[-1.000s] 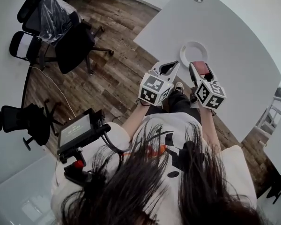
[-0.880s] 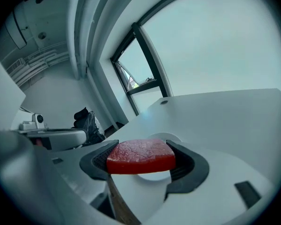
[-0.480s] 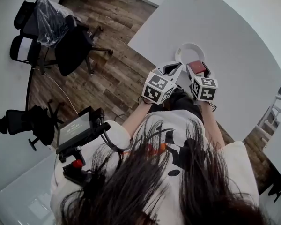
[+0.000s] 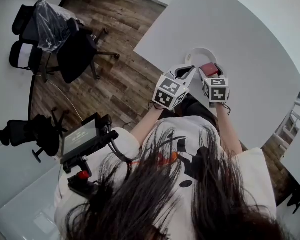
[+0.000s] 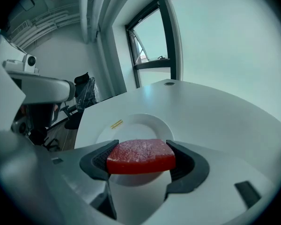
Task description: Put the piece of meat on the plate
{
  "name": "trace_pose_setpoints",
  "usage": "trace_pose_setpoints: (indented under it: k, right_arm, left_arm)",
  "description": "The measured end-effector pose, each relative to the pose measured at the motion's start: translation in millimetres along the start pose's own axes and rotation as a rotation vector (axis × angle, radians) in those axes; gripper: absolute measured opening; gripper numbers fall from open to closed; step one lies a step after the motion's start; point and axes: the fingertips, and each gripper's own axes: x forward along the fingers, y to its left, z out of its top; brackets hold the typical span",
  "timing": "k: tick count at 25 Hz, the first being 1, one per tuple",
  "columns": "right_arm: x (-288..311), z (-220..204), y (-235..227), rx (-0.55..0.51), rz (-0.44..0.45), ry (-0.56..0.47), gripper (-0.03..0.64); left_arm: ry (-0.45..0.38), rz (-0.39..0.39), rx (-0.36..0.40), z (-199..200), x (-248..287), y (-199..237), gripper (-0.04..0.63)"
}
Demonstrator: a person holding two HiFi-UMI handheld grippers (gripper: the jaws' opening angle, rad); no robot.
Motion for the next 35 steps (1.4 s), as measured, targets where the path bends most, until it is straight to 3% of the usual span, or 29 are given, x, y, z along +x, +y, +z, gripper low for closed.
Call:
trace_pose_setpoints:
  k: [9,35]
  right_arm:
    - [3,-7,1,-0.199,-0.054,0.05,0.325]
    - [5,-12,-6,-0.2,-0.055,0.094,0.325]
  left_arm:
    - [-0.005,0.019,-0.005,1,-2,8,0.005]
    - [-0.003,0.022,-0.005,-2,-2,12,0.005]
